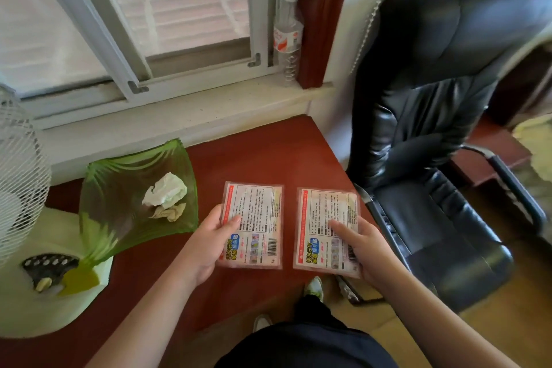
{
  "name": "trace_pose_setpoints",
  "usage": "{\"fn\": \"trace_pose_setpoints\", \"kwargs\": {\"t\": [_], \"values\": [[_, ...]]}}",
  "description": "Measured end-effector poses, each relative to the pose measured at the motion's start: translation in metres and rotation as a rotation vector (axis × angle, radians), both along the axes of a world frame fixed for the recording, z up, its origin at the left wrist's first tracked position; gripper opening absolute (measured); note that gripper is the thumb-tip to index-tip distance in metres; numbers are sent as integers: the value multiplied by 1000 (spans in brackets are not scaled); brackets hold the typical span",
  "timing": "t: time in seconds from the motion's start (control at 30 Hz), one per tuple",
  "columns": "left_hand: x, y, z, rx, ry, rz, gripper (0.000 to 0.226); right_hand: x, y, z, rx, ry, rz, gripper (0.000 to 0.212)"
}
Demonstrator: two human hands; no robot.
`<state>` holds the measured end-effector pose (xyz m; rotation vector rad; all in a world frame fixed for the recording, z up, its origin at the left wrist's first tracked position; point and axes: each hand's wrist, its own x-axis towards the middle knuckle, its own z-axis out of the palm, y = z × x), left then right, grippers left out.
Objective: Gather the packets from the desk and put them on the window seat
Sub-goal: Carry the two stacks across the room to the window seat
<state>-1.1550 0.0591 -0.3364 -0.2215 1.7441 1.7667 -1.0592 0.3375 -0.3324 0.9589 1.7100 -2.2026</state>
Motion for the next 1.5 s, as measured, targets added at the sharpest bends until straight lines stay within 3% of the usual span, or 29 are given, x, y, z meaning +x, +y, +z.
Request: {"fn": "trace_pose_setpoints", "kwargs": {"t": [0.23,0.63,1.5], "values": [[-1,43,2,-11,38,-273,20,65,17,8,-17,-50,-286,12],[47,174,14,36,31,-753,20,209,55,22,4,52,-682,21],[329,390,43,43,115,-1311,27,529,105,20,8,193,-1246,22]]}}
